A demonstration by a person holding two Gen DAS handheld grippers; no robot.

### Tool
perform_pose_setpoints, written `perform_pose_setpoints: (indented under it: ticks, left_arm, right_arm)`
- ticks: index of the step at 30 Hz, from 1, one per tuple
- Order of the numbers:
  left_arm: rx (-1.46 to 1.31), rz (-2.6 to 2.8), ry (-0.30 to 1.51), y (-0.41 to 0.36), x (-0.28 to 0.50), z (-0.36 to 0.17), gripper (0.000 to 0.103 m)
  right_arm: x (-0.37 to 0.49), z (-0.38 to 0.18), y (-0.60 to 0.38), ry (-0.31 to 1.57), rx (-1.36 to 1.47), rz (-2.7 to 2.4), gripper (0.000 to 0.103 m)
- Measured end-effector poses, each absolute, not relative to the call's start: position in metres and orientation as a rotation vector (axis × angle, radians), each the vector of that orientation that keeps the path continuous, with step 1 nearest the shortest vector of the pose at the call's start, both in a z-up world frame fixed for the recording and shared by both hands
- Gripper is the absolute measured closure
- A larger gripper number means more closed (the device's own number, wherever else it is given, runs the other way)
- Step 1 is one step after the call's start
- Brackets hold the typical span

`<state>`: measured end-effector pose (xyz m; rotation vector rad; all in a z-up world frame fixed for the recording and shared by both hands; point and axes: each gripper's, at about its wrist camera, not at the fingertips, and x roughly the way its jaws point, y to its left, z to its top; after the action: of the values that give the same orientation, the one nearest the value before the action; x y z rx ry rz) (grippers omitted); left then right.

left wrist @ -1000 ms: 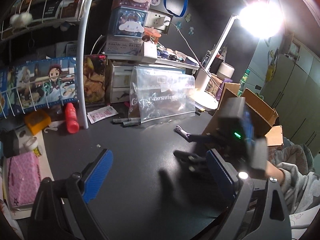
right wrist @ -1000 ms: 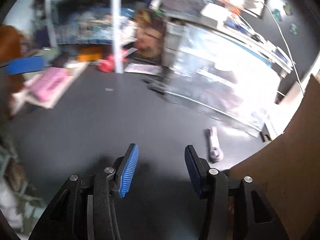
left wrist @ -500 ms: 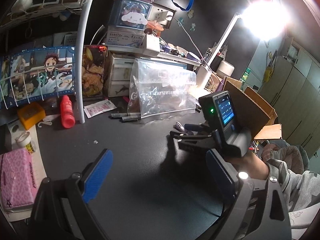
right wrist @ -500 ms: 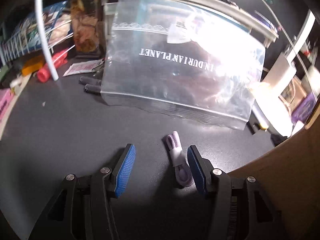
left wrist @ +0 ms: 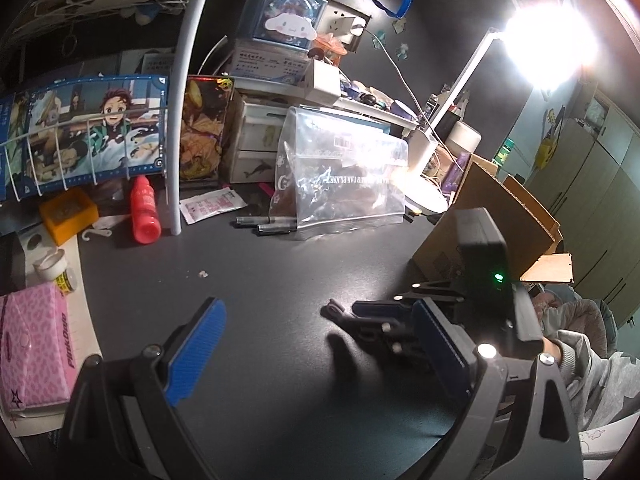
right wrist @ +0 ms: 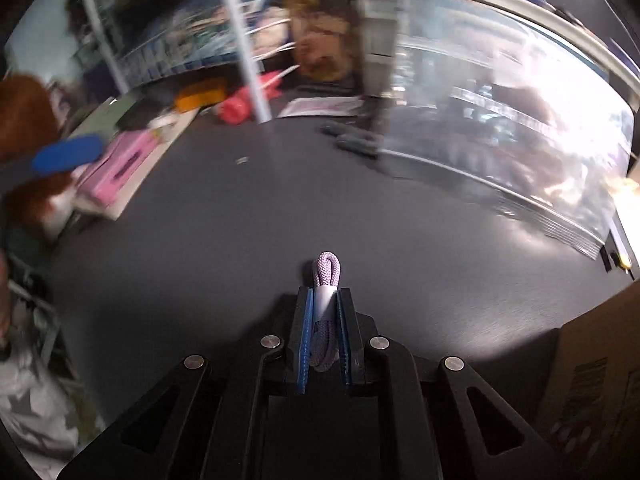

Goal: Organize objects
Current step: 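Reach the right tool to the lavender-white coiled cable, then close the right tool on the coiled cable and lift it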

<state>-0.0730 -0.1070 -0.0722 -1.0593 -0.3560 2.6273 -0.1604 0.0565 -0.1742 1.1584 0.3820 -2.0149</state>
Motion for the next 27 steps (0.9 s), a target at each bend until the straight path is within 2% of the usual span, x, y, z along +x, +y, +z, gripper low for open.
perform_pose_setpoints:
  ticks: [2,6,7,8,9,10,15,19,22,24,25,27]
  left_arm:
    - [-1.063,2.626,-0.357,-0.108,-0.072,-0.073,0.01]
    - [-1.078,2.623,-0.363,-0.108,-0.073,-0.075,0.01]
    - [-1.08,2.62,-0.365,-0.108,-0.073,-0.075,0.01]
    - [-1.084,2.614,-0.368,-0.107,-0.074,-0.076,0.01]
    - [-1.087,2.607,-0.372,-0.106,-0.075,-0.077,0.01]
    - [-1.09,2.601,-0.375,-0.106,-0.075,-0.078,0.01]
    - [-1.121,2.559,-0.403,-0.101,-0.08,-0.083,0.01]
    - [-1.096,2.524,-0.424,-0.095,-0.082,-0.078,0.01]
    - [-1.049,2.511,-0.435,-0.09,-0.081,-0.067,0.02]
    - [-1.011,2.486,-0.459,-0.087,-0.08,-0.058,0.034]
    - [-0.991,2.471,-0.47,-0.086,-0.08,-0.054,0.038]
    - [-0.962,2.447,-0.487,-0.082,-0.08,-0.045,0.055]
  right_arm:
    - [-0.153,-0.171,0.059,0.365,1.15,-2.005,0.072]
    - [-0.15,-0.174,0.062,0.389,1.143,-2.005,0.071]
    - [-0.149,-0.175,0.064,0.382,1.149,-1.997,0.071]
    - [-0.148,-0.175,0.067,0.38,1.137,-1.998,0.075]
    - [-0.146,-0.175,0.069,0.393,1.13,-1.997,0.081]
    - [-0.143,-0.175,0.069,0.423,1.113,-2.002,0.093]
    - [-0.136,-0.173,0.065,0.473,1.071,-1.997,0.094]
    - [-0.115,-0.143,0.062,0.487,0.953,-1.969,0.094]
    - [-0.1,-0.113,0.063,0.475,0.862,-1.958,0.094]
    - [-0.09,-0.097,0.063,0.473,0.812,-1.953,0.094]
    - [-0.085,-0.088,0.065,0.474,0.782,-1.952,0.094]
    - [-0.078,-0.075,0.065,0.477,0.745,-1.961,0.094]
